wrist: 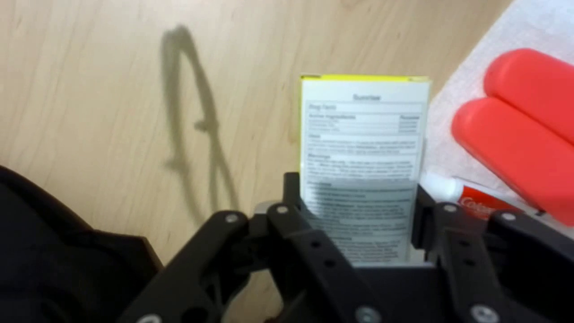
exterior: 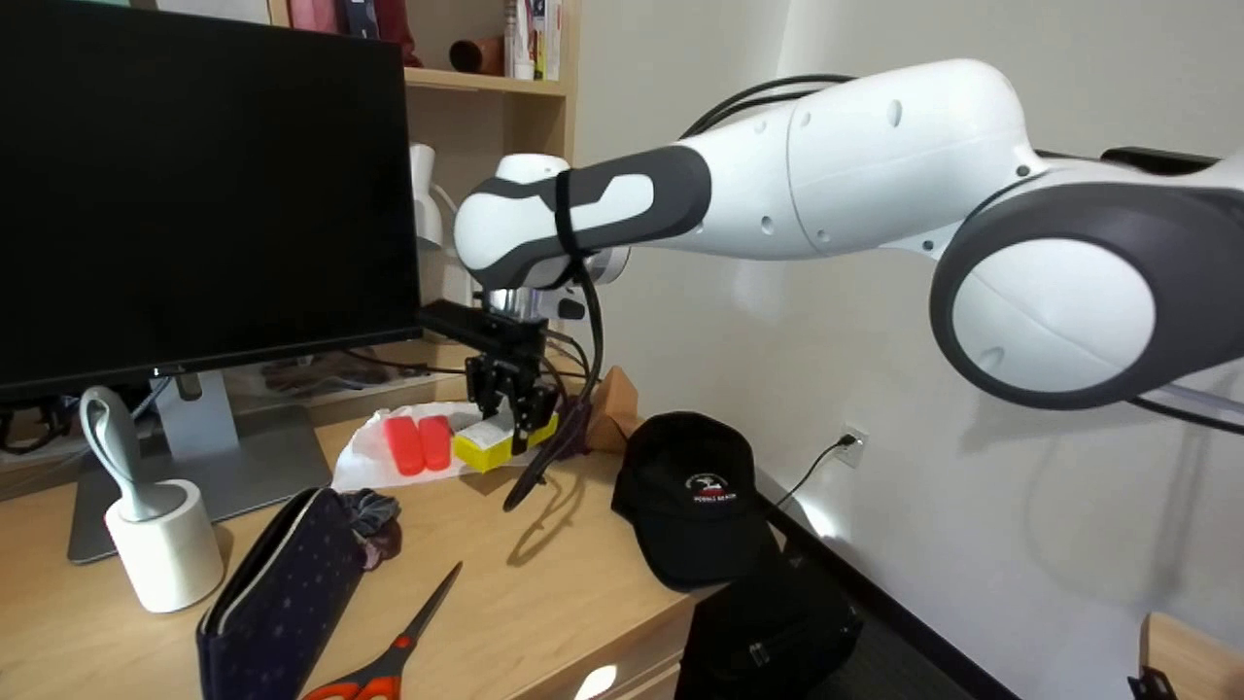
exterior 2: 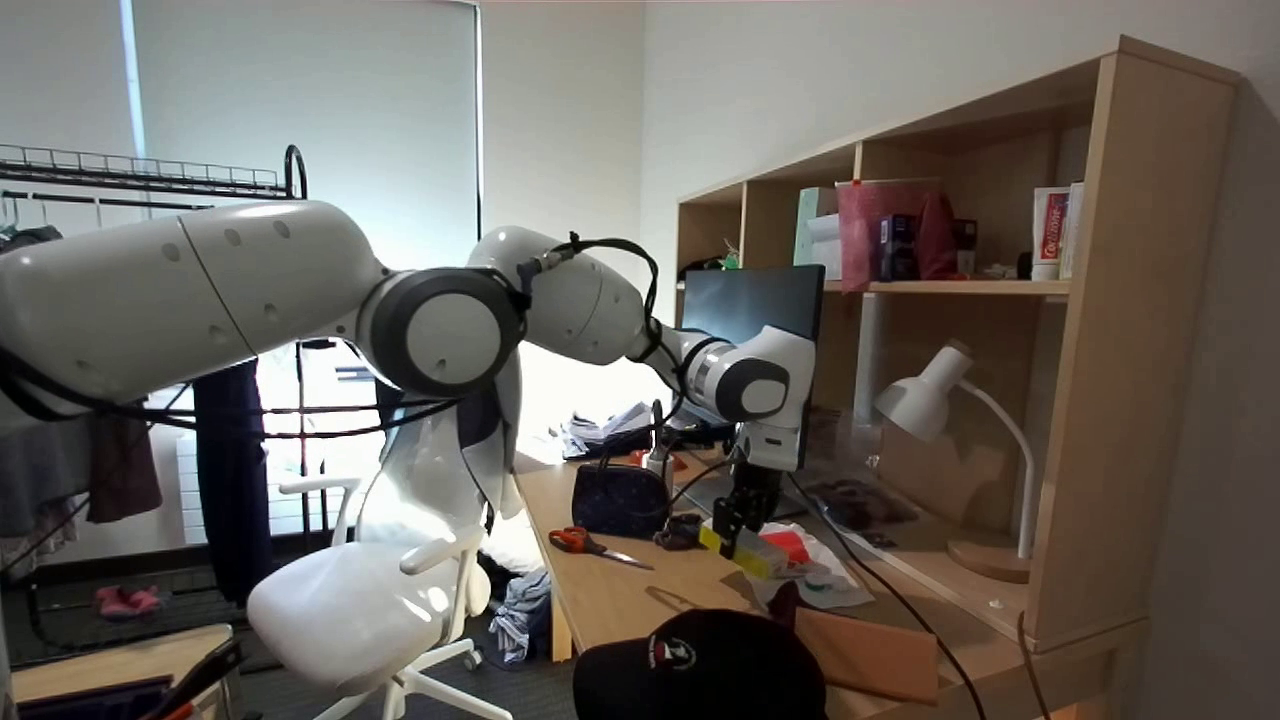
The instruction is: Pick up the yellow and white box and move it slightly forward.
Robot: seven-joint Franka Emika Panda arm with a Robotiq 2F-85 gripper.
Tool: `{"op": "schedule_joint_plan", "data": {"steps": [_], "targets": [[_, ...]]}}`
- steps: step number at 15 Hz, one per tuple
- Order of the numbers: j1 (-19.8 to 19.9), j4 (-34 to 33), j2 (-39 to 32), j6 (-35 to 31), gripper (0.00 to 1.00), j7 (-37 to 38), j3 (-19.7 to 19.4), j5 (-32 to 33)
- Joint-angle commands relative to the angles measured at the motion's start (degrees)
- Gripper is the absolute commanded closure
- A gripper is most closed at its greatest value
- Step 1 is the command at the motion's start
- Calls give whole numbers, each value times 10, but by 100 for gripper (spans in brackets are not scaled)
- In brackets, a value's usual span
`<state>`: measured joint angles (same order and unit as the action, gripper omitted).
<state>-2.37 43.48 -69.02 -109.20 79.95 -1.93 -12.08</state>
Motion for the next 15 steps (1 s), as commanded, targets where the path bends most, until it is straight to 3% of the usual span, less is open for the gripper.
{"op": "schedule_joint_plan", "data": {"steps": [1, 6, 7, 15], "targets": [[11, 0, 5, 1, 46, -16, 6, -7], [28, 0, 14, 6, 46, -38, 21, -15], [27, 0, 14, 6, 71, -38, 22, -15], [49, -97, -10, 52, 71, -19, -13, 13]]}}
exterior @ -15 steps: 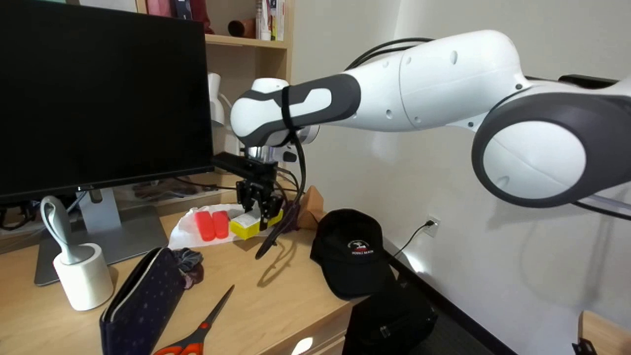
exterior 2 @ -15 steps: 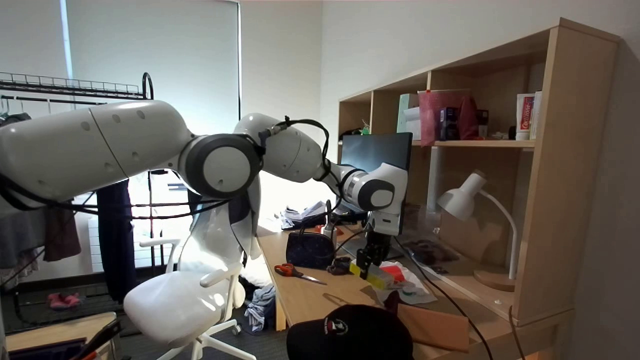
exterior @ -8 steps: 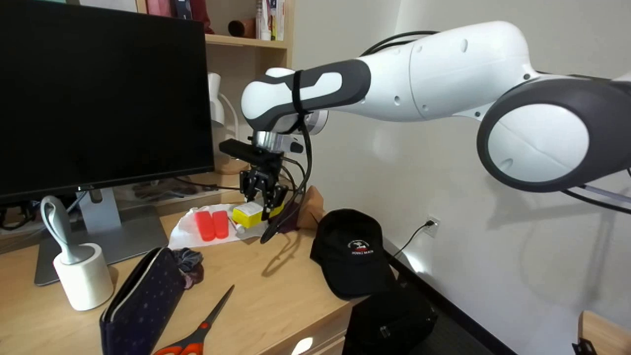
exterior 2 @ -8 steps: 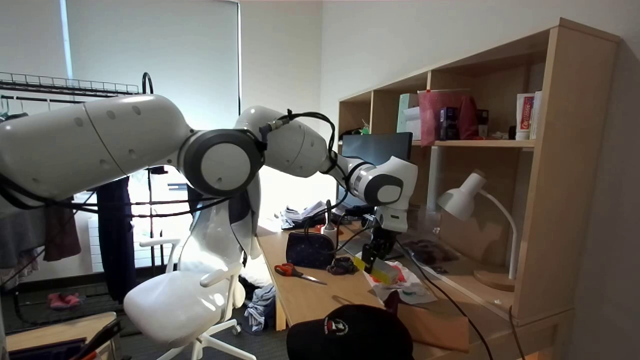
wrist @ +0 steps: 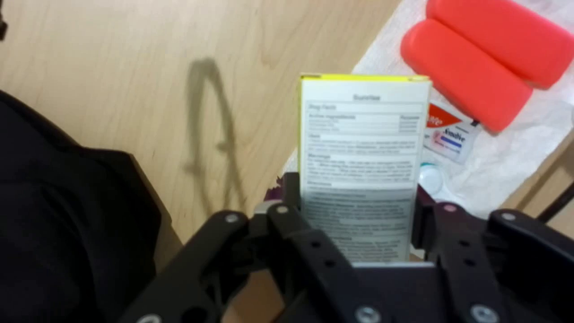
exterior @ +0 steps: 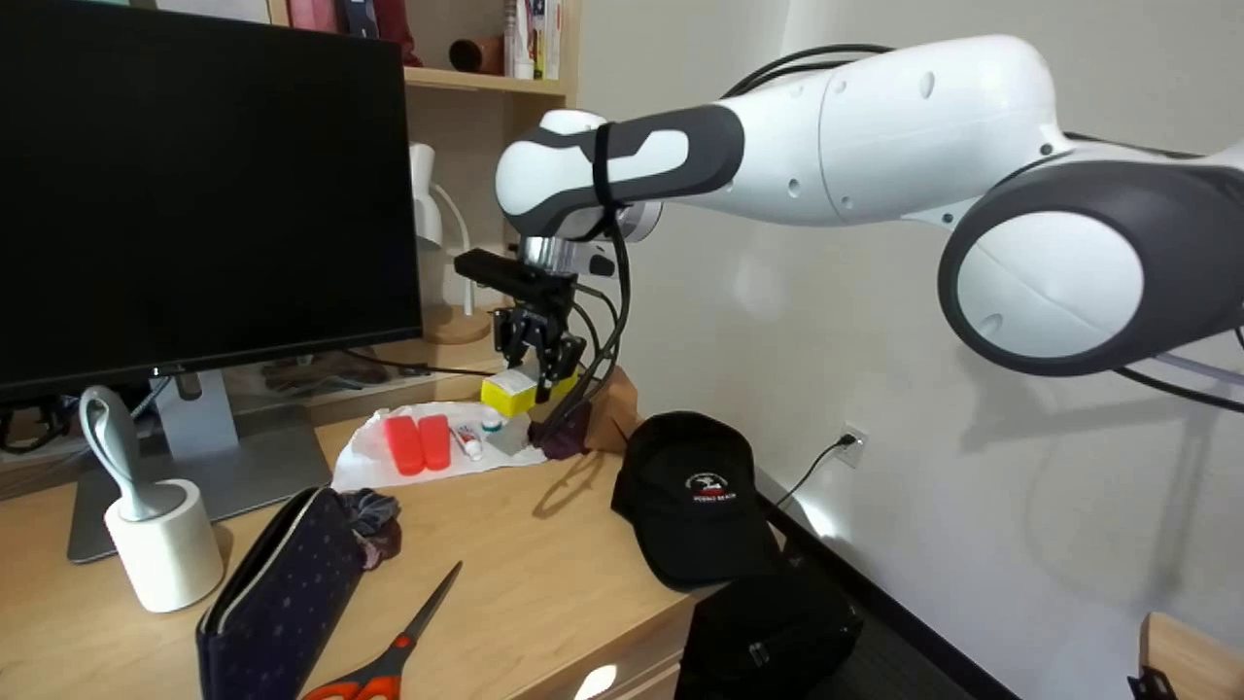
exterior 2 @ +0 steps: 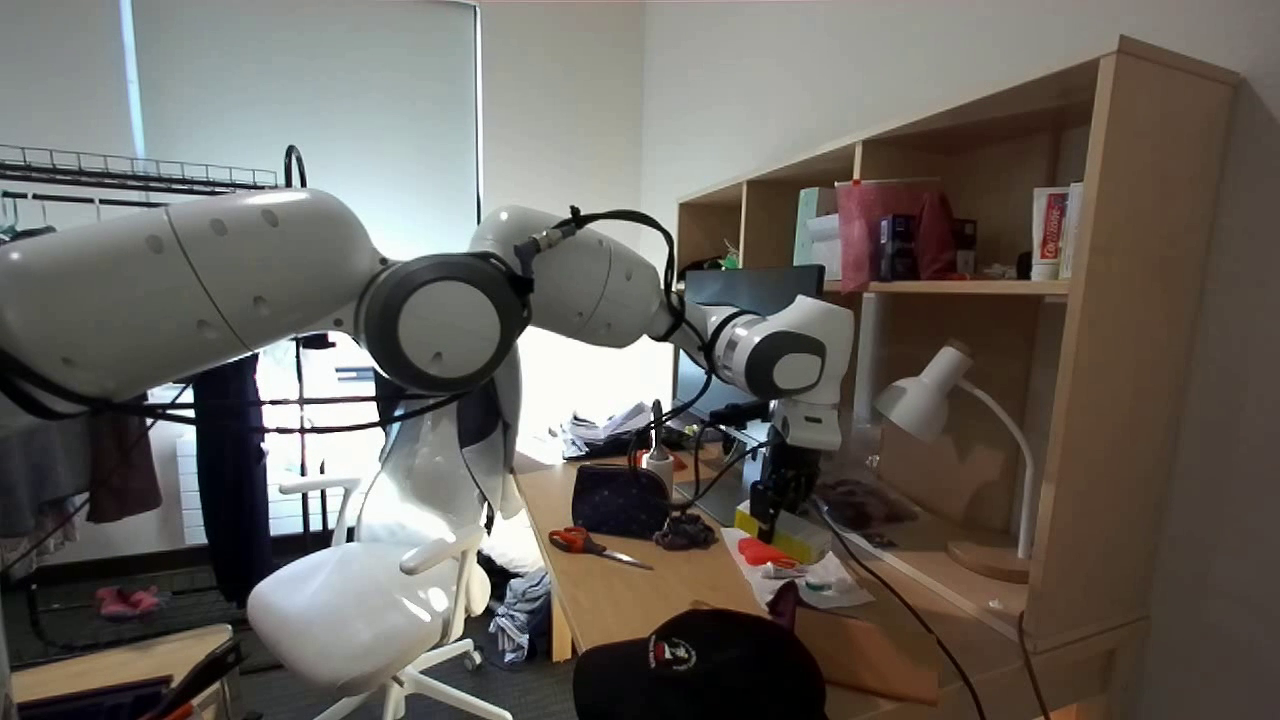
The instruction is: Pick up the yellow and white box and move it slightly forward.
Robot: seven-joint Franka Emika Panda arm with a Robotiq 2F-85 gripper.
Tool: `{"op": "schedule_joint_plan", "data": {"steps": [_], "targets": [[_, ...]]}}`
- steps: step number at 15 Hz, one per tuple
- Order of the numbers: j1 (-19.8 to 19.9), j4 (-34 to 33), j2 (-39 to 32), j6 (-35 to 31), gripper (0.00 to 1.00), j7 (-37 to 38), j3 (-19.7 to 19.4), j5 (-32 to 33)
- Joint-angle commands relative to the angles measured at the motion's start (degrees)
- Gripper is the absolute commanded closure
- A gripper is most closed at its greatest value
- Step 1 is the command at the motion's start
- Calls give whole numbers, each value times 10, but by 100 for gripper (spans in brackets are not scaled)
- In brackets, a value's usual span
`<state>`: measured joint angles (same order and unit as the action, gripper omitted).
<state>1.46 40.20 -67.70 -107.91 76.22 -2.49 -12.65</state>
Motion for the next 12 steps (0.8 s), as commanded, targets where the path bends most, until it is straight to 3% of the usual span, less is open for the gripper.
{"op": "schedule_joint_plan", "data": {"steps": [1, 3, 4, 5, 8, 9, 12], "targets": [[11, -74, -24, 51, 71, 21, -15, 28], [15, -90, -28, 74, 71, 13, -24, 30], [11, -37, -2, 43, 71, 4, -20, 21], [12, -39, -2, 45, 46, 4, -22, 21], [11, -37, -3, 45, 46, 4, -22, 21], [11, -37, -3, 45, 71, 4, -22, 21], [14, -44, -16, 43, 71, 29, -28, 21]]}}
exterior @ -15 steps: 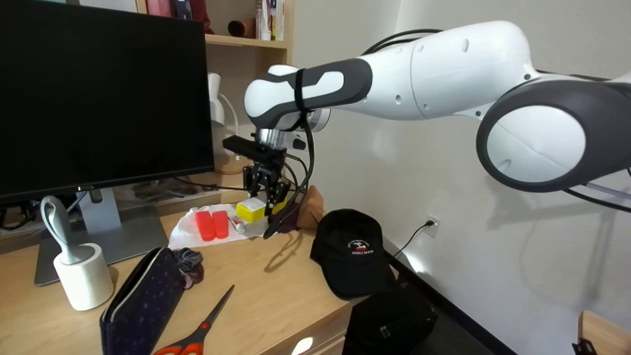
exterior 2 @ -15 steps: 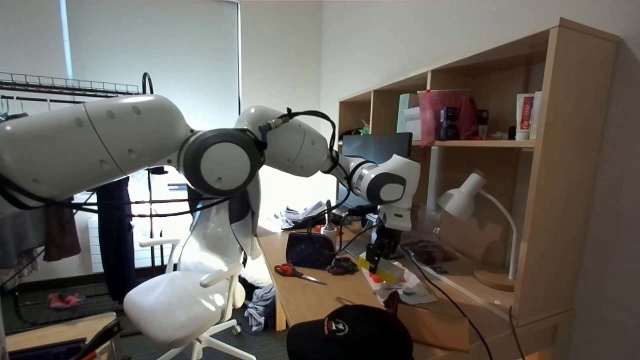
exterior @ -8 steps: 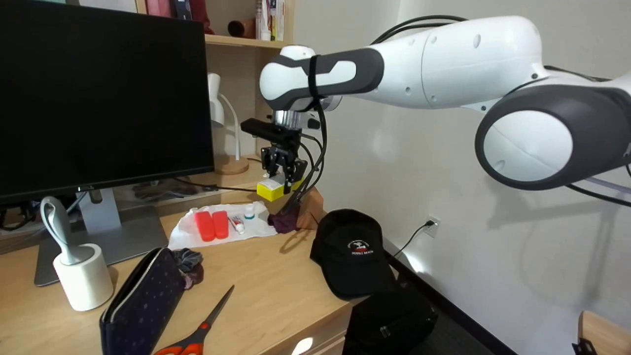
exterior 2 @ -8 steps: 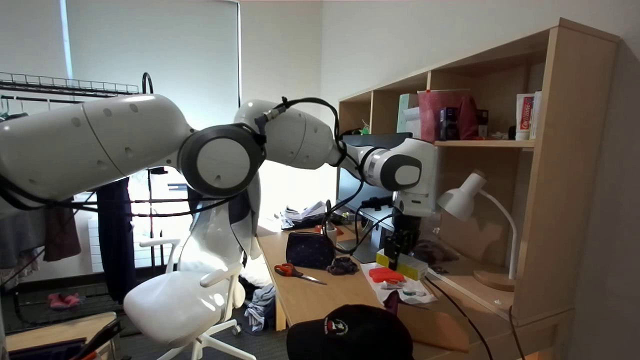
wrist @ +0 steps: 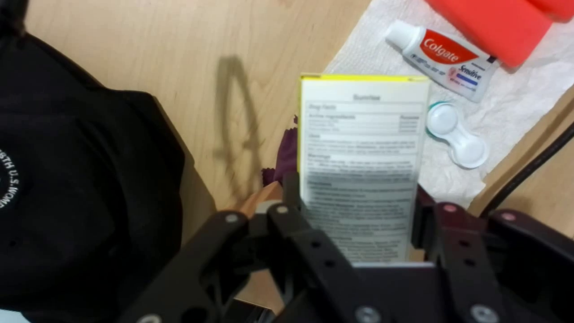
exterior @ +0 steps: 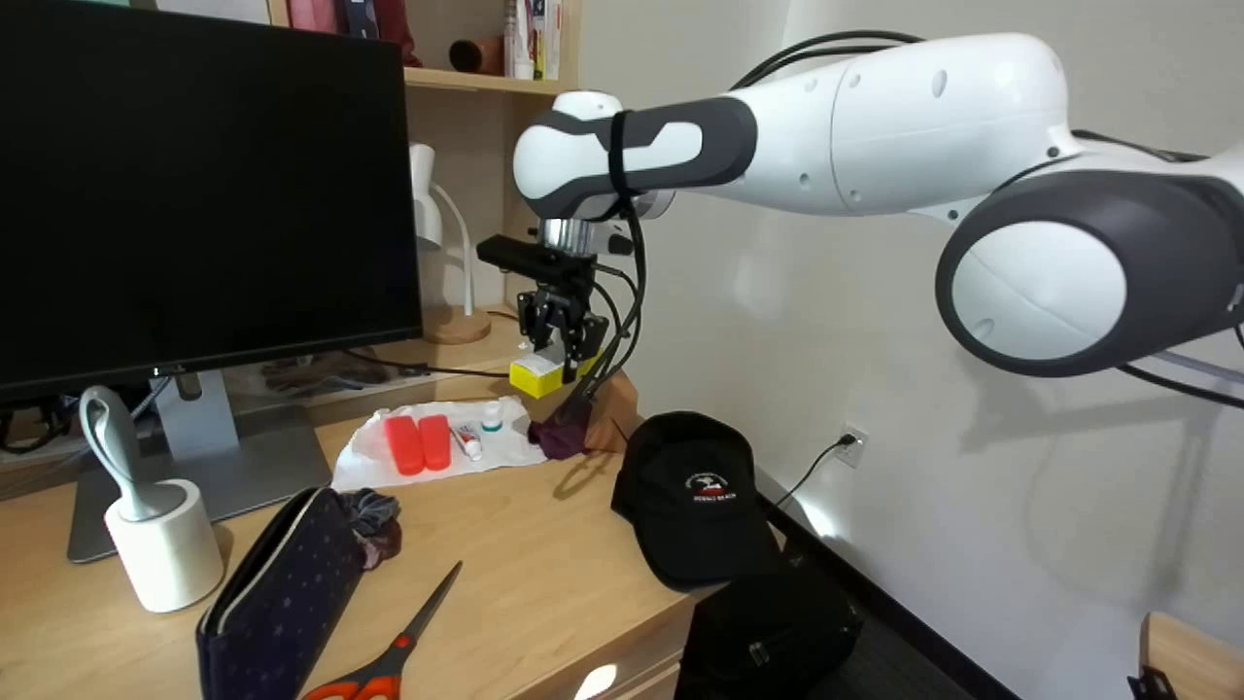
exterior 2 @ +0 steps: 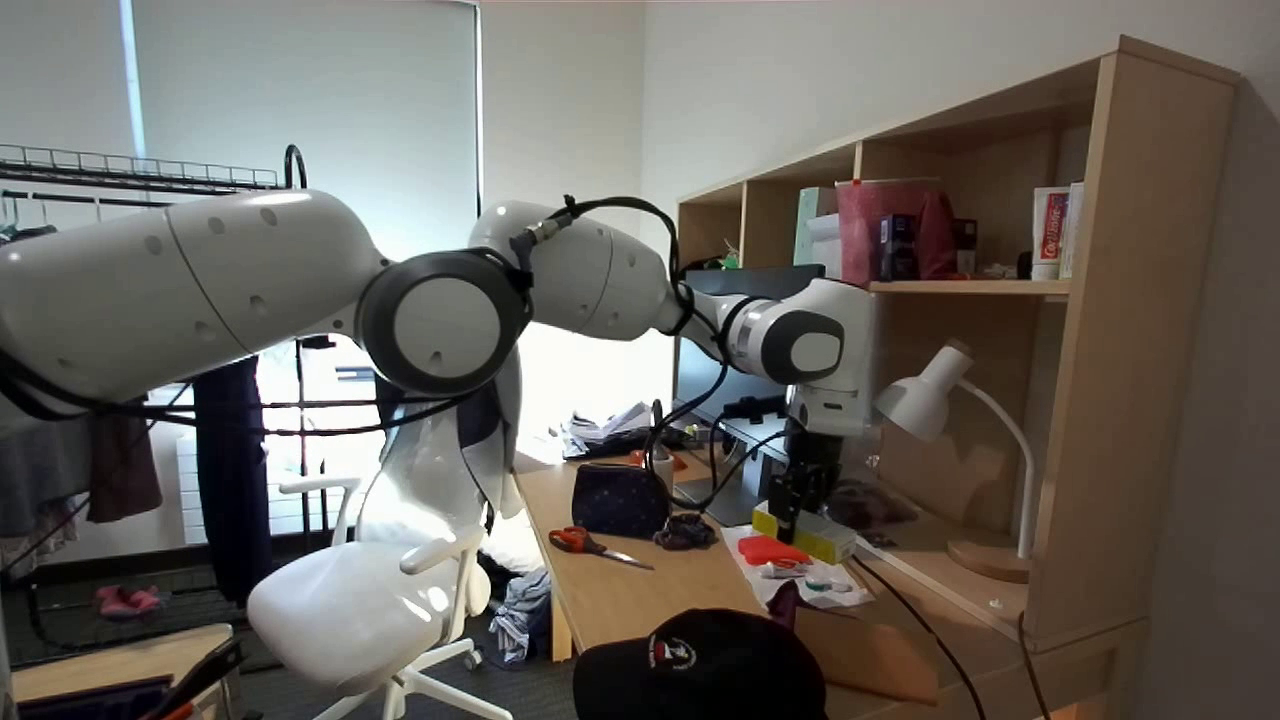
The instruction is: Pick up the yellow and white box and move it slightly forward.
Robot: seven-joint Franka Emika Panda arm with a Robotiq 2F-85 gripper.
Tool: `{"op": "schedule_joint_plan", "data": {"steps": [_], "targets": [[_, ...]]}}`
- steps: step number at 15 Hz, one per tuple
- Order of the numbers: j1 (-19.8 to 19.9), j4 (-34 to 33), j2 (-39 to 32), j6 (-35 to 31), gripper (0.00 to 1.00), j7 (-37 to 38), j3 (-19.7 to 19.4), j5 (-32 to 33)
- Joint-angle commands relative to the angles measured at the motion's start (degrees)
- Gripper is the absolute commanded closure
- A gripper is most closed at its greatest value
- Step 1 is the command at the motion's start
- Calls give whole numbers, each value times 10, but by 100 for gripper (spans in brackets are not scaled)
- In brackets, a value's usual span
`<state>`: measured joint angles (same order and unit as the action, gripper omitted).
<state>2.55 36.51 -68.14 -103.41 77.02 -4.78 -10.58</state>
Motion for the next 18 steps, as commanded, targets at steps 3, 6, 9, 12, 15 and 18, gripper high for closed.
{"op": "schedule_joint_plan", "data": {"steps": [3, 6, 9, 12, 15, 18], "targets": [[7, -15, -29, 2, 71, 32, -12, -1], [8, -27, -53, -4, 71, 28, -16, 0], [8, -37, -72, -15, 71, -4, -14, 4], [0, -41, -72, -2, 71, -44, -25, 27], [-3, -38, -71, 11, 71, -80, -34, 52], [-5, -38, -73, 23, 71, -103, -40, 69]]}}
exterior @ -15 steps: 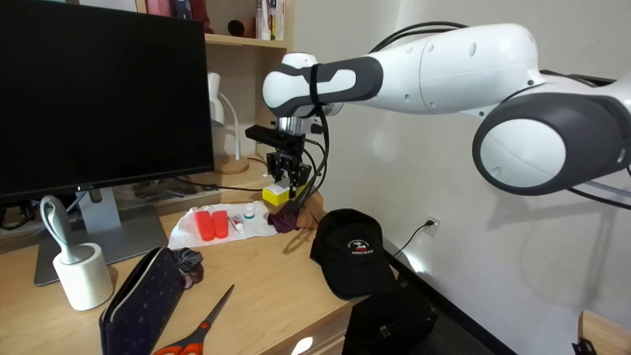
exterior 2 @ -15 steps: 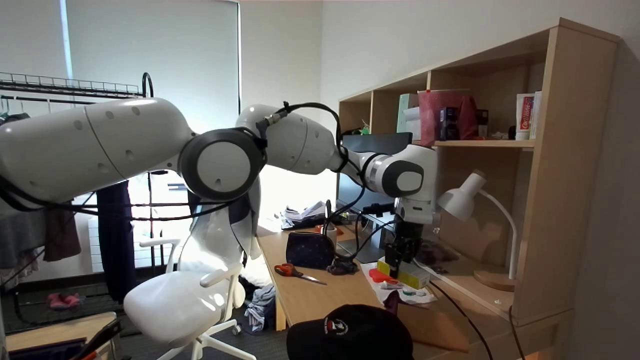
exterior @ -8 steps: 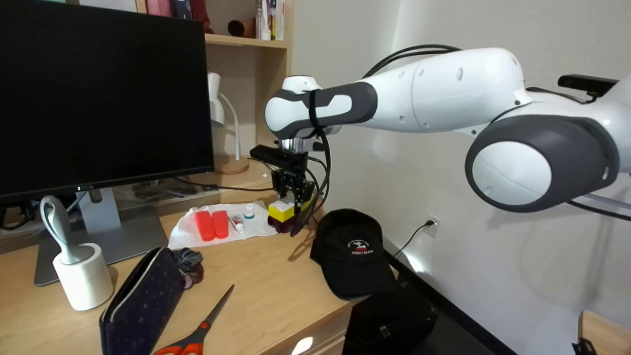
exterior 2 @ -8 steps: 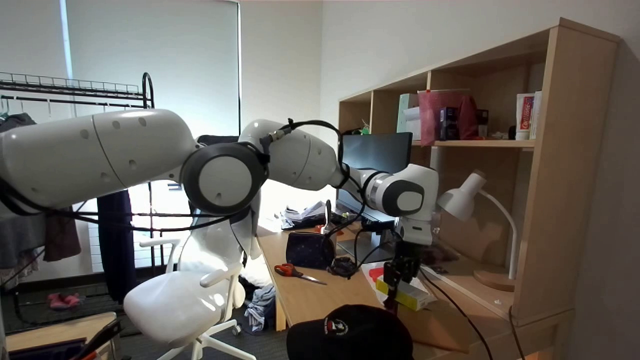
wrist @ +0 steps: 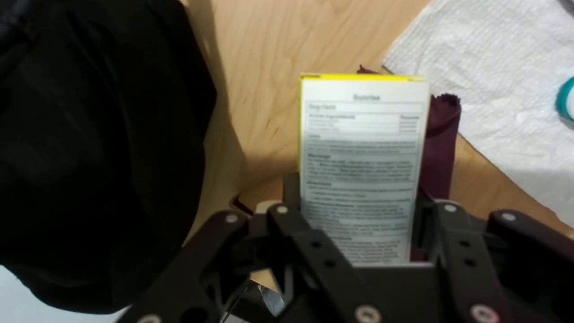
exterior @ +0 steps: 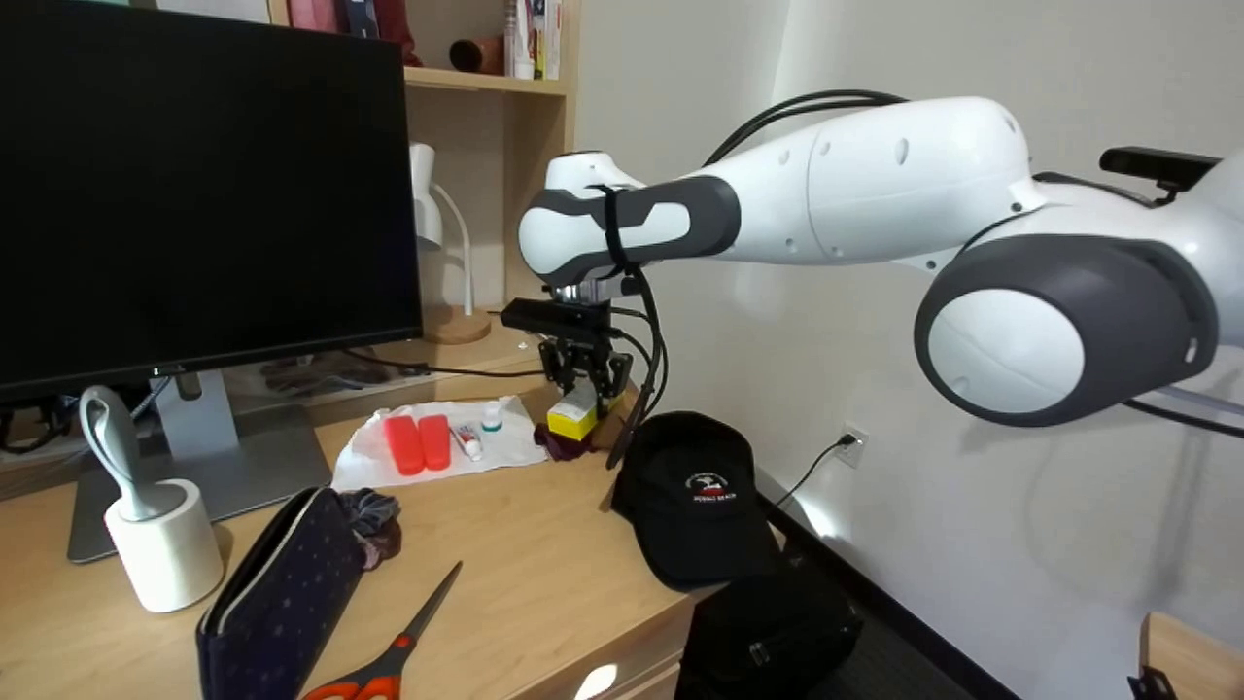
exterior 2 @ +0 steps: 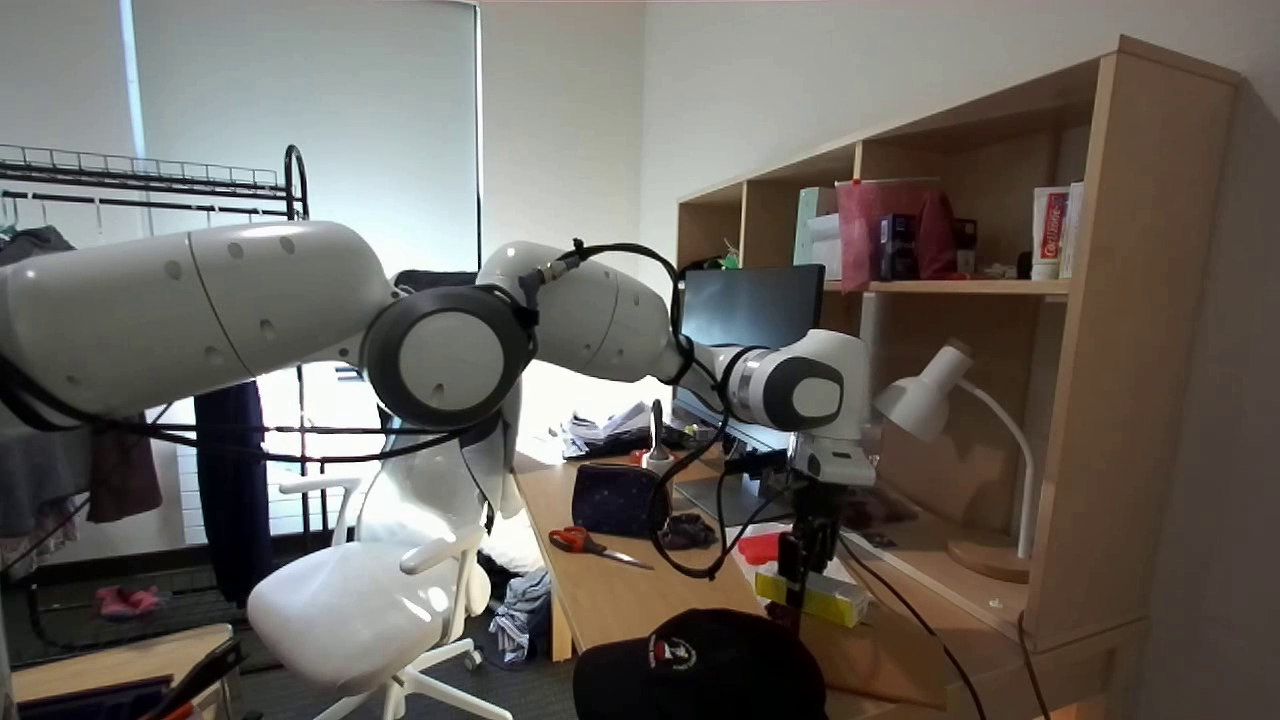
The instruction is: Pick up the yellow and white box and move it slightly forward.
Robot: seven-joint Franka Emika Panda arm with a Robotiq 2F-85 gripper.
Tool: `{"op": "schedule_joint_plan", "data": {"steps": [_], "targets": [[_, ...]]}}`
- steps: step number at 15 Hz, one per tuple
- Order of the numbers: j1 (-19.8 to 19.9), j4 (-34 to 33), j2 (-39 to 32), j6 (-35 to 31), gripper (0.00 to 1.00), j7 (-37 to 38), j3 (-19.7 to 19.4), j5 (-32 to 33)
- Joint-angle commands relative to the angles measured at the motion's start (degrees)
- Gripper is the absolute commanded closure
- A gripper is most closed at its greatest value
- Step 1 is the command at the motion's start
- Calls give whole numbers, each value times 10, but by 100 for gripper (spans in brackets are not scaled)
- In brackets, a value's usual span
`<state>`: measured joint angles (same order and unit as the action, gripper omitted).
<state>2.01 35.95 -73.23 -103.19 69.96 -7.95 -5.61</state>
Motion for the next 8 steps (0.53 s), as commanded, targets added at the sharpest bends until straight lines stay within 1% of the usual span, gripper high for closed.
{"op": "schedule_joint_plan", "data": {"steps": [1, 2, 5, 8], "targets": [[-1, -32, -22, 20, 21, -38, -9, 23], [-1, -32, -22, 17, 20, -41, -10, 25], [0, -29, -20, 8, 2, -51, -5, 23], [-4, -25, -13, -5, 0, -57, -4, 22]]}}
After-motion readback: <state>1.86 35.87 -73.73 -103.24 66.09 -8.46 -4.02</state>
